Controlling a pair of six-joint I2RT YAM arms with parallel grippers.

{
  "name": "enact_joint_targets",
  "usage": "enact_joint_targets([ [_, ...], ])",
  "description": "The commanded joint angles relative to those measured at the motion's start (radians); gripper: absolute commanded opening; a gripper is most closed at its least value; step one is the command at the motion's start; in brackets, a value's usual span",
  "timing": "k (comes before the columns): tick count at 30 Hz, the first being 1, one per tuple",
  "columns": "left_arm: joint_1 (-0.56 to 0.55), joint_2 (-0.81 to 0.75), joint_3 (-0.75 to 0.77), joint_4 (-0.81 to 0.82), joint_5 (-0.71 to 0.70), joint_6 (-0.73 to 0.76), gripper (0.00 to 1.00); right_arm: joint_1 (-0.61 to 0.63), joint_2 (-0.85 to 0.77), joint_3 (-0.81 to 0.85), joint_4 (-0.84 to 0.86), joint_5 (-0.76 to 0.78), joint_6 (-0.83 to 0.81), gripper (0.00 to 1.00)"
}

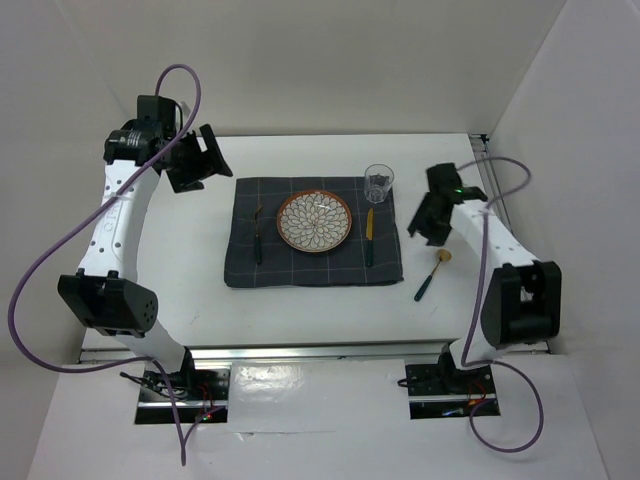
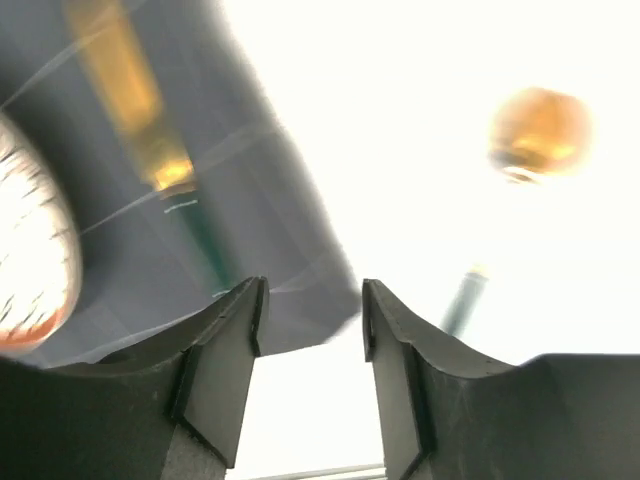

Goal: Set the dinner table for one person

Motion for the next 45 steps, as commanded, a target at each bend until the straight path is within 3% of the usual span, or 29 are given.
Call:
enact_joint_targets([
  [1, -0.003, -0.018, -0.013, 0.012, 0.007, 0.021, 0.89, -0.133, -0.085, -0.163, -0.025, -0.04, 0.059, 0.55],
  [5, -0.003, -0.027, -0.034, 0.03, 0.008, 0.021, 0.89, -0.242, -0.125, -0.269, -0.005, -0.08, 0.079, 0.57],
  [13, -0.012, -0.036, -0.062, 0.039, -0.006, 0.03, 0.89, -0.264, -0.096, -0.368, 0.075, -0.078, 0.099, 0.57],
  [22, -0.012, -0.036, -0.062, 0.039, -0.006, 0.03, 0.89, -0.253, -0.05, -0.424, 0.158, -0.118, 0.067, 0.43],
  [25, -0.012, -0.036, -0.062, 0.039, -0.006, 0.03, 0.89, -0.224, -0.05, -0.371, 0.111, -0.036, 0.067, 0.2],
  [26, -0.012, -0.036, -0.062, 0.039, -0.006, 0.03, 0.89, -0.21, -0.065, -0.322, 0.095, -0.006, 0.058, 0.08],
  [28, -0.012, -0.036, -0.062, 0.039, -0.006, 0.03, 0.89, -0.16, -0.086, -0.264, 0.058, 0.053, 0.033, 0.0],
  [30, -0.012, -0.036, -0.062, 0.039, -0.006, 0.03, 0.89, -0.129, -0.097, -0.168, 0.058, 0.029, -0.052, 0.0],
  [36, -0.012, -0.036, -0.062, 0.039, -0.006, 0.021, 0.89, 0.001, 0.107, 0.094, -0.025, -0.1, -0.157, 0.0],
  [45, -0.012, -0.045, -0.071, 0.039, -0.015, 0.021, 0.89, 0.109, 0.294, 0.168, 0.023, -0.124, -0.125, 0.0],
])
